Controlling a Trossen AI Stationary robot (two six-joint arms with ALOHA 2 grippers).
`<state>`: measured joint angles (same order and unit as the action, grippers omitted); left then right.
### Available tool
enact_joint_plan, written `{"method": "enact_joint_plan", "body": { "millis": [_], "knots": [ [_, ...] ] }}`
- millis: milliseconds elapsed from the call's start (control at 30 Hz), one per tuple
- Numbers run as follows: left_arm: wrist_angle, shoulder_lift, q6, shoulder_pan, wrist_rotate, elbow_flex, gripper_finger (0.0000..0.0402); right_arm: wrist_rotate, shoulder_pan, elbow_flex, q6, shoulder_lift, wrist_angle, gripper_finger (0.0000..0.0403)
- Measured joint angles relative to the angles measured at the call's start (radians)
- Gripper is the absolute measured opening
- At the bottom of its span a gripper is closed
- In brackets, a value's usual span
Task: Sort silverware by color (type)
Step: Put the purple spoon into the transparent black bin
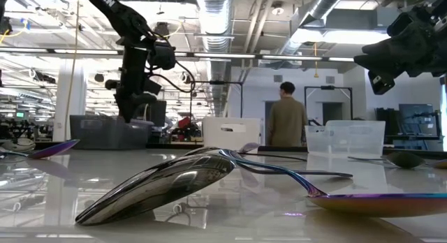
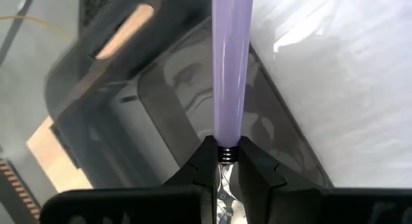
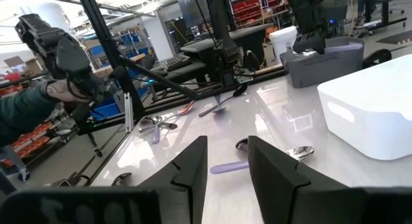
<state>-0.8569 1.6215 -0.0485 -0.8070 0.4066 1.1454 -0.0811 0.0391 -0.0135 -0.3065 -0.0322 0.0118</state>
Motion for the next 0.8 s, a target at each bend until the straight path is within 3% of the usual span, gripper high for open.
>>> {"method": "enact_joint_plan", "body": {
  "millis": [233, 400, 633, 800],
  "knots": [
    [-0.009, -0.023, -0.002, 0.037, -0.050, 0.003, 0.0019, 0.000, 0.000, 0.000, 0.000, 0.000, -0.001, 0.0134],
    [-0.020, -0.072, -0.055, 0.048, -0.009, -0.013, 0.0019, 0.000, 0.000, 0.000, 0.000, 0.000, -0.001, 0.0134],
    [0.036, -0.182, -0.062, 0.011, -0.028, -0.096, 0.0019, 0.000, 0.000, 0.000, 0.000, 0.000, -0.001, 0.0134],
    [0.106, -0.185, -0.029, -0.048, -0.049, -0.172, 0.0019, 0.000, 0.000, 0.001, 0.000, 0.000, -0.001, 0.0134]
  ]
}}
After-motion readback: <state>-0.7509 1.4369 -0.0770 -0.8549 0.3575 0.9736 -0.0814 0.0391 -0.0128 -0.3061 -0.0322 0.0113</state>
